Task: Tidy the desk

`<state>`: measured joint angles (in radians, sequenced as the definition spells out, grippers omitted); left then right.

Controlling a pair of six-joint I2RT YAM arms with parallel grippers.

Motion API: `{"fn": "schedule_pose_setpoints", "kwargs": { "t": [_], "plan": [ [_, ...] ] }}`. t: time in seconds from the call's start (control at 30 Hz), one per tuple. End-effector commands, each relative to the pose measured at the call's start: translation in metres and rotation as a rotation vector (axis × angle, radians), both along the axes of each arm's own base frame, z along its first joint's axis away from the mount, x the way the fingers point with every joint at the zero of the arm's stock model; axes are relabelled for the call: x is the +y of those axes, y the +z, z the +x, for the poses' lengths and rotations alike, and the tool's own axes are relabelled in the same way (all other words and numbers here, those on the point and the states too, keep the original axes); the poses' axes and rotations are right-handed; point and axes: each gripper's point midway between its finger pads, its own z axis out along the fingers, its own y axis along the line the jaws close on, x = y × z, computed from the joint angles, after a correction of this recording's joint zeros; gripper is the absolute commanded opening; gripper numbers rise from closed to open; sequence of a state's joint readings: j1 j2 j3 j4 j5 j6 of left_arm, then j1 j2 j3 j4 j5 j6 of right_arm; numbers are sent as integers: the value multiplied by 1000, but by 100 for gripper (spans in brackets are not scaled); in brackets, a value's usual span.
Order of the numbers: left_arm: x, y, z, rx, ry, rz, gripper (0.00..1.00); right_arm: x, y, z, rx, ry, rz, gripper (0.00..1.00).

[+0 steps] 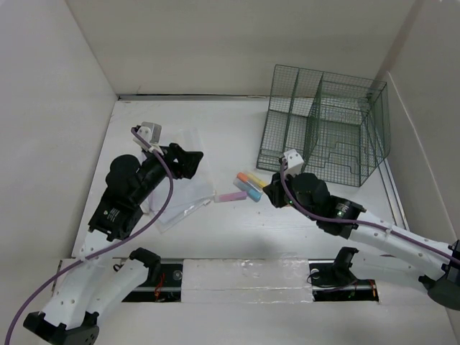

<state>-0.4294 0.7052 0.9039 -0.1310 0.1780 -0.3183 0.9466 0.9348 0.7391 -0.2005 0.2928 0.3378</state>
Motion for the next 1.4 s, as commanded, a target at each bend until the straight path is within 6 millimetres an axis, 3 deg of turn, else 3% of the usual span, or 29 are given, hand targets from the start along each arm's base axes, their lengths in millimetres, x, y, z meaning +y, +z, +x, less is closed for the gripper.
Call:
{"fn": "schedule_pose_setpoints", "kwargs": {
  "t": [0.0, 0.13, 0.33, 0.4, 0.43, 0.53, 0.57, 0.63, 0.67, 0.73, 0.77, 0.8, 0.83, 0.87, 0.9, 0.97, 1.03, 1.07, 1.1, 1.13, 1.17, 1.2, 1.23, 1.27, 1.33, 1.37],
  "plan": [
    [3, 13, 1, -68, 10, -15, 70, 7, 14, 5, -29, 9, 52, 20],
    [7, 9, 2, -57, 34, -10, 69, 18, 18, 6, -24, 39, 63, 6],
    [17, 10, 3, -55, 97, -29, 64, 37, 17, 11, -13, 80, 66, 2],
    [25, 11, 5, -52, 146, -37, 61, 46, 25, 16, -23, 86, 82, 1],
    [28, 10, 6, -42, 164, -50, 58, 53, 17, 21, -2, 95, 66, 1],
    [51, 7, 15, -14, 300, -74, 55, 77, 32, 36, 0, 139, 109, 0],
    [61, 6, 18, 3, 363, -93, 54, 88, 16, 46, 32, 145, 85, 0],
    [83, 2, 22, 29, 478, -100, 54, 112, 31, 60, 22, 184, 129, 0],
    [86, -1, 22, 43, 504, -111, 54, 127, 10, 69, 53, 195, 105, 0],
    [93, -6, 22, 66, 545, -106, 54, 147, 3, 76, 87, 247, 108, 4],
    [98, -8, 23, 73, 579, -109, 54, 158, 16, 88, 72, 253, 129, 7],
    [100, -10, 23, 75, 585, -105, 54, 170, -11, 96, 117, 258, 92, 9],
    [101, -11, 23, 78, 590, -104, 54, 179, -17, 99, 134, 275, 85, 12],
    [101, -12, 23, 79, 592, -103, 54, 186, -7, 113, 120, 270, 100, 17],
    [100, -10, 22, 72, 587, -109, 54, 190, -28, 124, 149, 258, 81, 33],
    [98, -10, 22, 67, 571, -108, 54, 196, -24, 147, 151, 231, 115, 45],
    [95, -9, 22, 61, 551, -107, 54, 198, -37, 171, 194, 190, 153, 60],
    [94, -10, 22, 62, 547, -105, 54, 199, -53, 171, 220, 191, 135, 60],
    [92, -10, 22, 60, 539, -106, 54, 198, -49, 187, 223, 164, 161, 62],
    [91, -10, 22, 61, 531, -105, 54, 199, -69, 194, 259, 153, 154, 63],
    [91, -9, 21, 56, 526, -103, 54, 199, -77, 200, 278, 143, 155, 62],
    [90, -9, 20, 53, 523, -107, 54, 201, -72, 211, 275, 134, 179, 62],
    [90, -9, 20, 53, 521, -106, 54, 206, -75, 212, 285, 147, 185, 60],
    [90, -8, 20, 50, 521, -108, 54, 207, -103, 210, 342, 146, 150, 58],
    [89, -8, 20, 47, 511, -108, 54, 213, -104, 217, 354, 161, 172, 56],
    [88, -7, 20, 44, 508, -108, 54, 215, -116, 217, 371, 161, 168, 54]
  ]
}}
